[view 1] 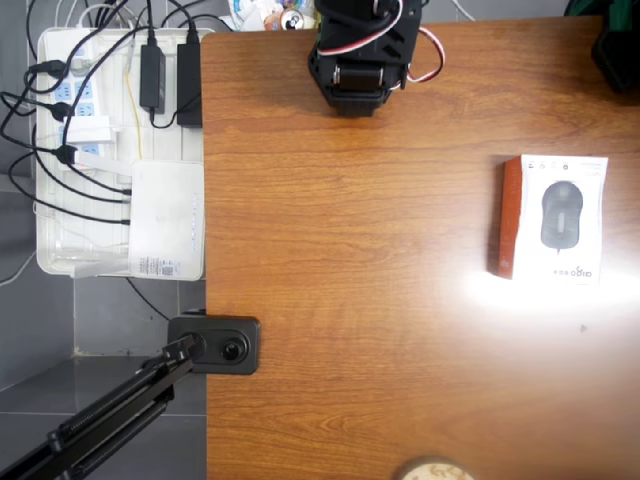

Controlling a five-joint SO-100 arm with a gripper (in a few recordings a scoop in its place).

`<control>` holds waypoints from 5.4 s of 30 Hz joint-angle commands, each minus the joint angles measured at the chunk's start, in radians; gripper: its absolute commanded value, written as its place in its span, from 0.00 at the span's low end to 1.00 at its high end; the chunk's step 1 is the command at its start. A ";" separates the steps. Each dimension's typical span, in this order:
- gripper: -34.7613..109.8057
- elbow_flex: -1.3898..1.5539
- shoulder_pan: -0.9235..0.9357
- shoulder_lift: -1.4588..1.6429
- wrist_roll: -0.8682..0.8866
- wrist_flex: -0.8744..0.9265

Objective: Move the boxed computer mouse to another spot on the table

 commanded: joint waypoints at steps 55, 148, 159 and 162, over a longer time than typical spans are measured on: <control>0.24 -0.005 0.003 0.002 0.002 -0.003; 0.96 -0.905 -1.138 -1.494 0.092 2.141; 0.93 -0.989 -1.121 -1.686 0.138 2.168; 0.73 -1.039 -1.112 -1.706 0.219 2.260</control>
